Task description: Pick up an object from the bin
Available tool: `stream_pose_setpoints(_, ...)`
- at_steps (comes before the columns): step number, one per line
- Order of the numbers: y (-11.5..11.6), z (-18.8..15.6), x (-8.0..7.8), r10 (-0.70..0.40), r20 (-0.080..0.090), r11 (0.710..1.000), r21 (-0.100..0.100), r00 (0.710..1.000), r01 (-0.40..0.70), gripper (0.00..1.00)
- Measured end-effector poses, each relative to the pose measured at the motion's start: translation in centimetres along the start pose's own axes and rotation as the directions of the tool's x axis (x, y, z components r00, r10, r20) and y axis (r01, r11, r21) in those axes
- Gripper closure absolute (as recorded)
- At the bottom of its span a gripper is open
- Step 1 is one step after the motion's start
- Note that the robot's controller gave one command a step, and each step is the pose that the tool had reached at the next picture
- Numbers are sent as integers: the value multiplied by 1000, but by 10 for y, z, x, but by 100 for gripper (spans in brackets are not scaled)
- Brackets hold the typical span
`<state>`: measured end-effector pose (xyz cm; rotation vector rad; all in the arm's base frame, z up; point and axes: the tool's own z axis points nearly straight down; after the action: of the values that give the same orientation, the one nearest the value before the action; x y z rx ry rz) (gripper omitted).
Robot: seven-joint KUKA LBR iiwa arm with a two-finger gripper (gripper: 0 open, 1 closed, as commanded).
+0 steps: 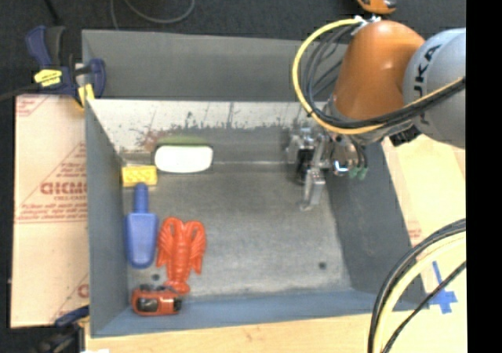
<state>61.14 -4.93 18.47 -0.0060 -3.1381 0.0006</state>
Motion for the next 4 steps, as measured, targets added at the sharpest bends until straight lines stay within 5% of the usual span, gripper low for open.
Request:
stream_pose_setpoints(1,0,-5,-1,-1,8,1000,1,1000,1,0)
stream_pose_setpoints(3,10,41,-19,130,8,992,-2,992,-130,0)
stream_pose_setpoints(4,-30,39,-17,104,6,995,-2,995,-104,0)
